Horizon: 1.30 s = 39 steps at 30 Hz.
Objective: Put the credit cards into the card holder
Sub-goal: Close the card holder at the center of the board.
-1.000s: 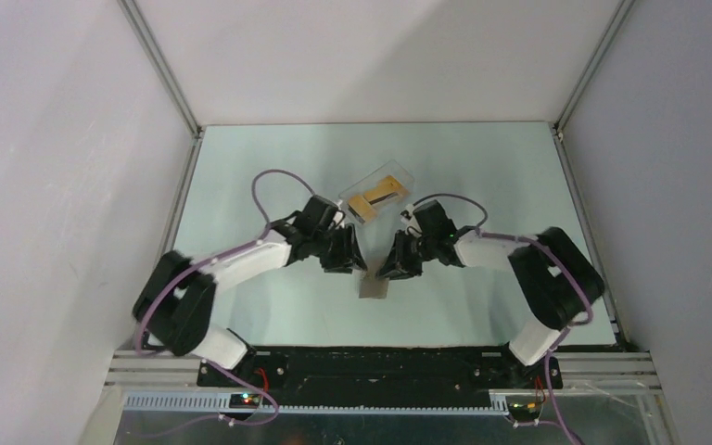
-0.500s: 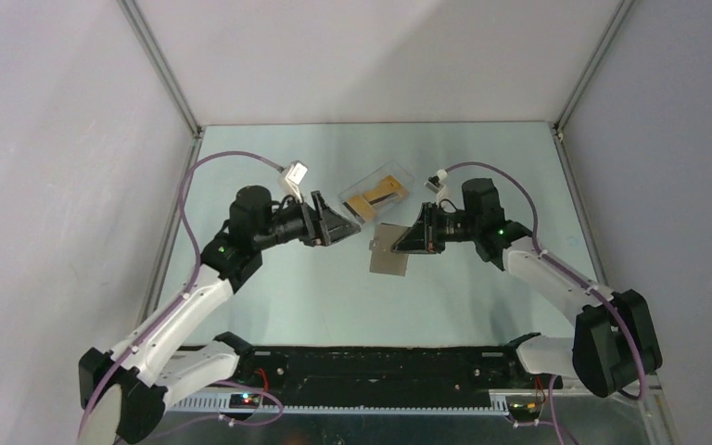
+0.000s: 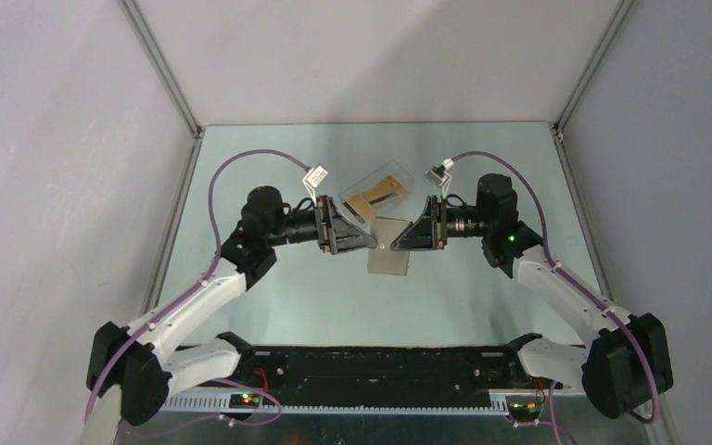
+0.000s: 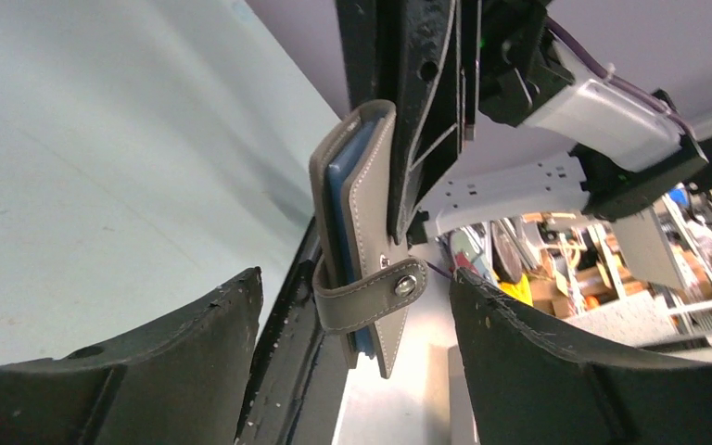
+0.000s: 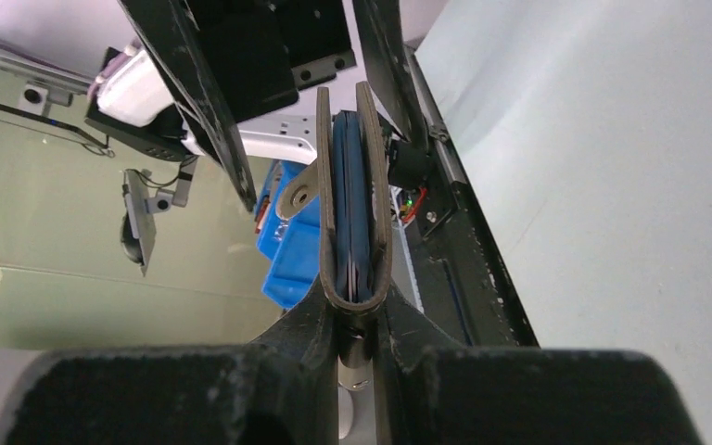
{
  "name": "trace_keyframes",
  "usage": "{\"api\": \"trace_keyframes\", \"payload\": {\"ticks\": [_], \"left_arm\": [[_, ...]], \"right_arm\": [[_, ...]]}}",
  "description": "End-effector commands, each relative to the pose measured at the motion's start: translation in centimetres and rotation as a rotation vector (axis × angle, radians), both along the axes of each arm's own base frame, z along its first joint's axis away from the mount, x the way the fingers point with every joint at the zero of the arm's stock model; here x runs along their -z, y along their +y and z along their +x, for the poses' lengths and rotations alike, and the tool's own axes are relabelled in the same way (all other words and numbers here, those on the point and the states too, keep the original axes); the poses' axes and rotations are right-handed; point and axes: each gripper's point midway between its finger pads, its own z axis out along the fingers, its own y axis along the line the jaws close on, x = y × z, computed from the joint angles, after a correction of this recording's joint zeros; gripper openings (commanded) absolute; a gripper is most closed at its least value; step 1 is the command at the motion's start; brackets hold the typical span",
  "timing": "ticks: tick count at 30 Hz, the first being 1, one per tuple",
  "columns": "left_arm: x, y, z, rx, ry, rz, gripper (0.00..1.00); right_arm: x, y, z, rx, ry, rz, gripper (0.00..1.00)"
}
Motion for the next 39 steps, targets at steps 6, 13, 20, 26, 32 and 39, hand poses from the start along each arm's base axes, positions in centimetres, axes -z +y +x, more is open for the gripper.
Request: {"api": "trace_keyframes", "payload": {"ticks": [6, 13, 20, 26, 32, 39], "left_arm": [[-3.2, -1.6, -1.8, 0.132, -0.035, -0.101, 0.7], [-4.0, -1.8, -1.9, 0.135, -0.031, -0.131, 0.66], [-3.9, -1.9, -1.9, 0.142, -0.01, -0.133, 0.61], [-4.1, -1.8, -1.9, 0.134, -0.01, -0.141, 0.58], [-4.4, -1.9, -1.9, 0.138, -0.001, -0.151, 0.5], [-4.7, -1.9, -2.0, 0.141, -0.004, -0.164, 0.43]], "right_arm": [[-3.8, 0.1, -0.5, -0.03, -0.061, 0.103, 0.0], [-3.8, 0.2, -0.3, -0.019, -0.05, 0.103, 0.0], [-3.0, 0.4, 0.6, 0.037, -0.036, 0.062, 0.0], [-2.0, 0.6, 1.3, 0.106, 0.003, -0.013, 0.0], [-1.4, 0.6, 1.8, 0.134, 0.018, -0.033, 0.0], [-1.2, 0.7, 2.0, 0.139, 0.02, -0.038, 0.0]]}}
